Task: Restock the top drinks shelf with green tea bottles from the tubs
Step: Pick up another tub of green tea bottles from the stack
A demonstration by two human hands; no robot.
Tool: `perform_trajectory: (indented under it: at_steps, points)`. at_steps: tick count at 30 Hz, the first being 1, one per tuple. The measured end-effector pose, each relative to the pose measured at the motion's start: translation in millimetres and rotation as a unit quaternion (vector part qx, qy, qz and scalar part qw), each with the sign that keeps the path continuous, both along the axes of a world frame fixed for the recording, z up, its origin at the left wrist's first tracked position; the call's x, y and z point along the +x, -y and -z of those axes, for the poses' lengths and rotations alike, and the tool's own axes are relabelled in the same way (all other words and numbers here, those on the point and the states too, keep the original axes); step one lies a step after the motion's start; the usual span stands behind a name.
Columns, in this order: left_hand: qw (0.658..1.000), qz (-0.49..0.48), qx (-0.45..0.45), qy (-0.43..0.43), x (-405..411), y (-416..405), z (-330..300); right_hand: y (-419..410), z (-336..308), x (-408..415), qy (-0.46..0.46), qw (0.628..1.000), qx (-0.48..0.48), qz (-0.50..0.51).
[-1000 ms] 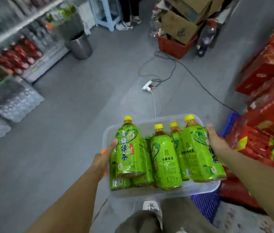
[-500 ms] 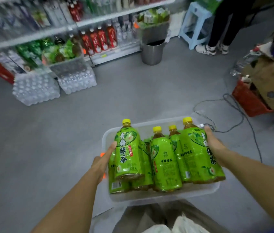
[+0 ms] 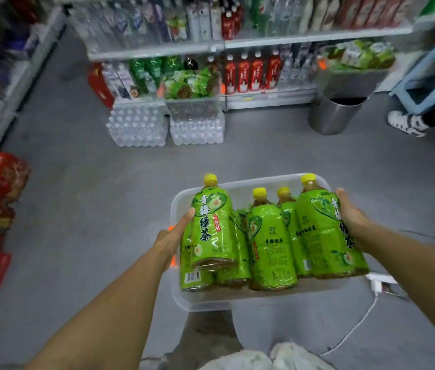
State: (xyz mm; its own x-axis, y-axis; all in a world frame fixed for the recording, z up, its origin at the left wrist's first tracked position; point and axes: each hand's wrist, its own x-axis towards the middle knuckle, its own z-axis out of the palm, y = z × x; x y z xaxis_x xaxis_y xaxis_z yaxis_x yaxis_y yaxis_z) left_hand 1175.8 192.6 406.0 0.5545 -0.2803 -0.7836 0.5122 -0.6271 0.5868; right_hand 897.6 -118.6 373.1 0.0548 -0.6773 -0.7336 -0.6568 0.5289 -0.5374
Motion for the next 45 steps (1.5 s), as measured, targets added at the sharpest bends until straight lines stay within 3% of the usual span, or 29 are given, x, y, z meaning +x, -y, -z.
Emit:
perform_trajectory:
  at_steps: [8,14,20,22,24,26,29,34,38,45]
  points:
    - [0.999,-0.004,0.029,-0.016,200,-1,23,-5,1,228,0.009,1.000,0.027,-0.008]
    - [0.997,-0.070,0.029,-0.010,358,5,33,14,-3,410,0.022,0.999,0.024,-0.042]
    - [0.996,-0.072,0.058,-0.017,526,-3,92,61,50,591,0.011,0.992,0.042,-0.115]
    - [0.994,-0.093,0.054,-0.012,589,-7,124,65,37,657,0.043,0.990,0.047,-0.127]
    - [0.993,-0.096,0.070,-0.014,637,4,116,61,20,715,0.050,0.988,0.033,-0.142]
    - [0.994,-0.087,0.062,-0.003,675,24,82,68,24,763,0.025,0.989,0.063,-0.133]
    - [0.994,-0.089,0.061,0.029,735,44,57,109,100,812,0.045,0.988,0.090,-0.115]
    - [0.997,-0.058,0.056,-0.012,859,69,81,98,41,935,0.023,0.994,0.061,-0.090]
    - [0.997,-0.049,0.008,-0.051,941,106,88,116,68,1013,-0.015,0.993,0.056,-0.099]
    - [0.999,-0.029,-0.025,0.012,1049,176,109,153,135,1095,0.022,0.991,0.128,-0.040]
